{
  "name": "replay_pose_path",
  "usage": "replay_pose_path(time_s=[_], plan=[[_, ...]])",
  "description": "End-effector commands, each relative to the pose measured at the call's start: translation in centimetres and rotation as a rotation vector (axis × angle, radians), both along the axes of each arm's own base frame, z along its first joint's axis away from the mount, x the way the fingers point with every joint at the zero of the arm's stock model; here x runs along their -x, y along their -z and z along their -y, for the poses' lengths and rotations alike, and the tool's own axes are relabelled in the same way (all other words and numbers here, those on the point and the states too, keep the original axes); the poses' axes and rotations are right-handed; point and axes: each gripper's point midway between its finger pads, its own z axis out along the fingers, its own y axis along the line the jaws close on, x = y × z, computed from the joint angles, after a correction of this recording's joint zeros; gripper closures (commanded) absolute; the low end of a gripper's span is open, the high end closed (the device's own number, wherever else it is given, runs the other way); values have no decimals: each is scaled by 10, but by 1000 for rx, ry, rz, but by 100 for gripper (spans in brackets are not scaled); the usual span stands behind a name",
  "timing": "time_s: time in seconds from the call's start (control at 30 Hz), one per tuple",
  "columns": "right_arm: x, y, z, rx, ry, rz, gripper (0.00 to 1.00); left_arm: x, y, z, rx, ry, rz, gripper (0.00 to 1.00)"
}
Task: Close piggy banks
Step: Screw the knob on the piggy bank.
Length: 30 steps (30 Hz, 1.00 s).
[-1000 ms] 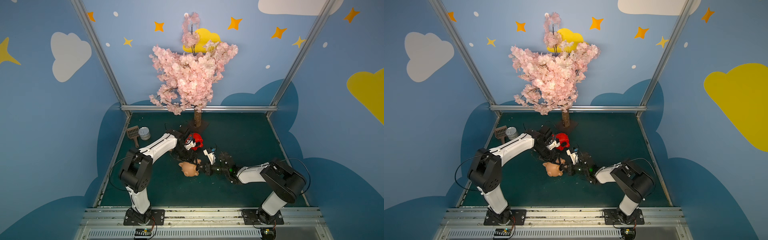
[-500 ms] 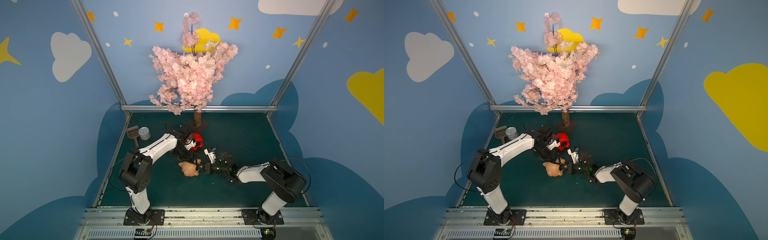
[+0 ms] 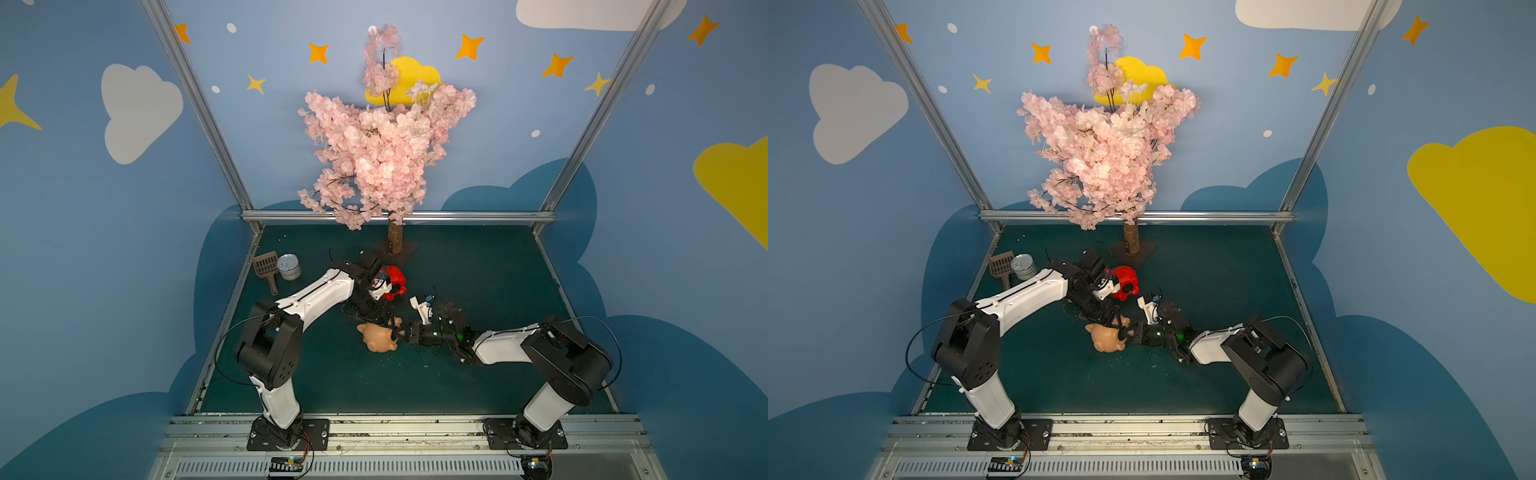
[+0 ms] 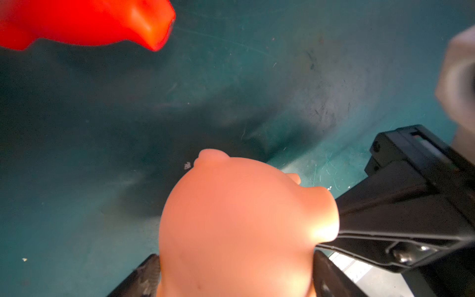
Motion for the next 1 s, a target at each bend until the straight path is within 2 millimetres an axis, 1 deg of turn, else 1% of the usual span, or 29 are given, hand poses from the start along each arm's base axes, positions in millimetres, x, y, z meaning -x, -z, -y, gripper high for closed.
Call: replay_pose_path(time_s=[0.0,0.4,0.77,0.97], plan=[[2,9,-5,25,5,-79,100,16,11,3,-16,28,-37,12],[5,13,1,51,51,-208,100,19,11,4,-20,30,-11,12],[5,13,3,38,78,-283,100,20,9,5,-15,26,26,13],[6,8,1,1,75,-336,100,18,8,4,-19,24,47,13]])
